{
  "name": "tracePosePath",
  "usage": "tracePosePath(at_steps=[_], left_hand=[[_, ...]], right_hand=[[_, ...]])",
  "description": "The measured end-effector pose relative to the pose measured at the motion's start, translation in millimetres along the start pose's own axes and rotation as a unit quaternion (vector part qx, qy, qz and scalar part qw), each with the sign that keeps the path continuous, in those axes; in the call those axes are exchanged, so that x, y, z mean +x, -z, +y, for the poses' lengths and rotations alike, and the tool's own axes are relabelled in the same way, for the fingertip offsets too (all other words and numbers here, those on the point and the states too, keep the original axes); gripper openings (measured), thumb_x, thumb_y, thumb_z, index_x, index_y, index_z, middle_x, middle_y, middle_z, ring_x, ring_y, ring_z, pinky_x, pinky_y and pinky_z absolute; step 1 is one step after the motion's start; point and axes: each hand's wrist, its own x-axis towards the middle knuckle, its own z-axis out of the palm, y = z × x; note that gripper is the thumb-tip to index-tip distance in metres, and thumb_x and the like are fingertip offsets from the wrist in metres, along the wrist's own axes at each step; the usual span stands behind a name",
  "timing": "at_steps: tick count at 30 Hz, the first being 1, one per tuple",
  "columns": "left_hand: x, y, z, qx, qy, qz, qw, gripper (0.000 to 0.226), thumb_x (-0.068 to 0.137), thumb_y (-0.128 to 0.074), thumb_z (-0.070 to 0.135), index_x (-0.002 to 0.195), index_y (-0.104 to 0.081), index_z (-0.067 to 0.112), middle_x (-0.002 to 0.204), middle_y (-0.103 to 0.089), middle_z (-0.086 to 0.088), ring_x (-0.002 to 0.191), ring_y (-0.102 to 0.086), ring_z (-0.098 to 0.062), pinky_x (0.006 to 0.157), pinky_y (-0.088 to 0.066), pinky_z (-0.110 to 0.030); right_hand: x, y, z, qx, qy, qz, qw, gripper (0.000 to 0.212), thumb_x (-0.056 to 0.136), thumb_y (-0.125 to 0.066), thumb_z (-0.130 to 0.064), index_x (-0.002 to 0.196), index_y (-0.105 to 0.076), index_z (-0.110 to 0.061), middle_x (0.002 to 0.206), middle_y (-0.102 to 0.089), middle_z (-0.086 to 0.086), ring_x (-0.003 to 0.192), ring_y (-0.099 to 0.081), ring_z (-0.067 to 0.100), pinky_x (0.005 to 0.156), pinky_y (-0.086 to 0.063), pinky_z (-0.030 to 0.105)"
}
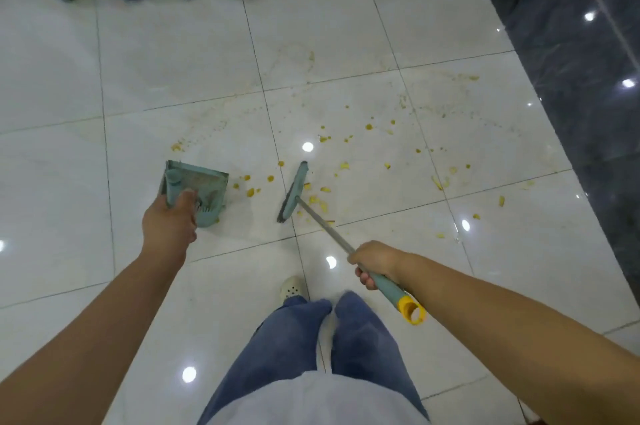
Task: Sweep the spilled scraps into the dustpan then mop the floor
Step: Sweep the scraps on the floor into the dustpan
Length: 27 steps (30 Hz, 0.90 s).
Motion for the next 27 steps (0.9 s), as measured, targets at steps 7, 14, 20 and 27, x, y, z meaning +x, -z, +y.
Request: tracePosePath(at_steps=[7,14,20,27], left_hand=[[-3,-15,-9,-0.03,0.023,0.029,0.999,0.026,0.093,-0.047,0.021,0.068,-0.044,0.015,0.062,-0.039,-0.006,0.047,-0.031,-0.016,0.04,-0.027,-0.019],[-39,-69,-11,-0.048,0.044,0.061,0.996,0.026,0.092,-0.047,0.018,0.066,-0.043,0.016,0.06,-0.038,-0.004,0.038,-0.03,-0.007,0.033,-0.024,-0.01],[-69,-129,-6,-0.041,0.048,0.077,0.995,0.025,0.091,-0.046,0.019,0.067,-0.044,0.014,0.062,-0.04,-0.005,0.05,-0.032,-0.014,0.032,-0.026,-0.008],[-99,-181,-3,-0.026,0.035,0.06,0.997,0.025,0.092,-0.048,0.023,0.068,-0.045,0.016,0.062,-0.04,-0.006,0.051,-0.033,-0.015,0.032,-0.027,-0.009]], right_hand=[[37,13,-27,-0.039,-0.051,-0.067,0.996,0.022,0.093,-0.046,-0.002,0.071,-0.045,-0.004,0.059,-0.042,0.008,0.024,-0.038,0.009,0.031,-0.034,0.01],[66,89,-24,0.101,-0.082,-0.098,0.987,0.024,0.097,-0.046,-0.005,0.073,-0.044,-0.006,0.06,-0.037,0.004,0.024,-0.035,0.008,0.028,-0.032,0.011],[65,188,15,0.149,-0.081,-0.064,0.983,0.017,0.096,-0.046,-0.005,0.079,-0.046,-0.003,0.06,-0.039,0.004,0.028,-0.036,0.008,0.029,-0.033,0.012],[59,277,64,0.199,-0.085,-0.006,0.976,0.015,0.096,-0.046,-0.005,0.081,-0.045,-0.003,0.051,-0.041,0.005,0.023,-0.035,0.009,0.029,-0.034,0.011]])
